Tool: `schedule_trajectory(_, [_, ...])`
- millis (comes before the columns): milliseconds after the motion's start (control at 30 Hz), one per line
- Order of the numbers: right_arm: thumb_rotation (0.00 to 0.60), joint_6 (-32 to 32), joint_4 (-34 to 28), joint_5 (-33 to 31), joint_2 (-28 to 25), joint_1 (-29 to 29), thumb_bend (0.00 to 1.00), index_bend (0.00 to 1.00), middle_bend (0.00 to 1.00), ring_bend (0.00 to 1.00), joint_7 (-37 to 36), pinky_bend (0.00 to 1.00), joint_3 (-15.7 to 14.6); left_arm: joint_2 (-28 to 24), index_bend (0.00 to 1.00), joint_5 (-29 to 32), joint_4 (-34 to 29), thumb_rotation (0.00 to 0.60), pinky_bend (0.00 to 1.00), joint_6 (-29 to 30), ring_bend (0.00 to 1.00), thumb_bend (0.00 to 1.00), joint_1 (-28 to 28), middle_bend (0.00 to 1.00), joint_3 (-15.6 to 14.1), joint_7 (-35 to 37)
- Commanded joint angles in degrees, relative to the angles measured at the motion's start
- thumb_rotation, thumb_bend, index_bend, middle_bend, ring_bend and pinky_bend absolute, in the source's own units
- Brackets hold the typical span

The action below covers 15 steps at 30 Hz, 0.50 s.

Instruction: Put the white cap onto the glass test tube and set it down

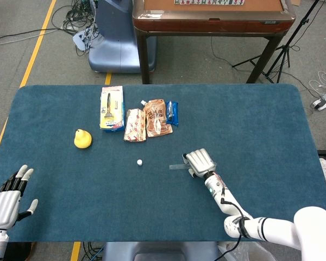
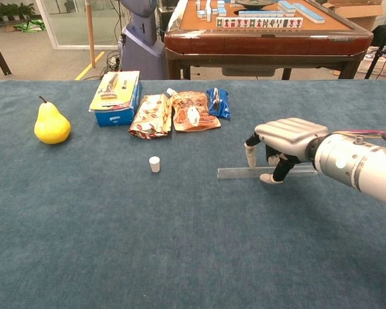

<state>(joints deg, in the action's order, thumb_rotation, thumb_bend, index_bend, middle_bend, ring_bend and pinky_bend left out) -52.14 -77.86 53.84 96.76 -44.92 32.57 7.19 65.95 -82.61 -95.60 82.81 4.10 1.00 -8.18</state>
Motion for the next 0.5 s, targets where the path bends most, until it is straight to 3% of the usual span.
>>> schedule_trajectory(33, [0.6,0.15,0.27,-0.26,0.21,-0.14,0.32,0.47,1.0,1.0,0.18,1.0,0.05,0.02,0.0,0.04,0.1,0.6,0.14,-0.02,0.02,0.31,0.0,0.0,0.01,0.05])
schedule_trajectory(500, [0.6,0.82,1.18,-1.7,0.9,-0.82,0.33,0.48,1.0,1.0,1.13,1.0,0.16,0.13,0.0,0.27,0.55,0.6,0.14,-0.24,0.02,0.31,0.04,0.0,0.11,0.4])
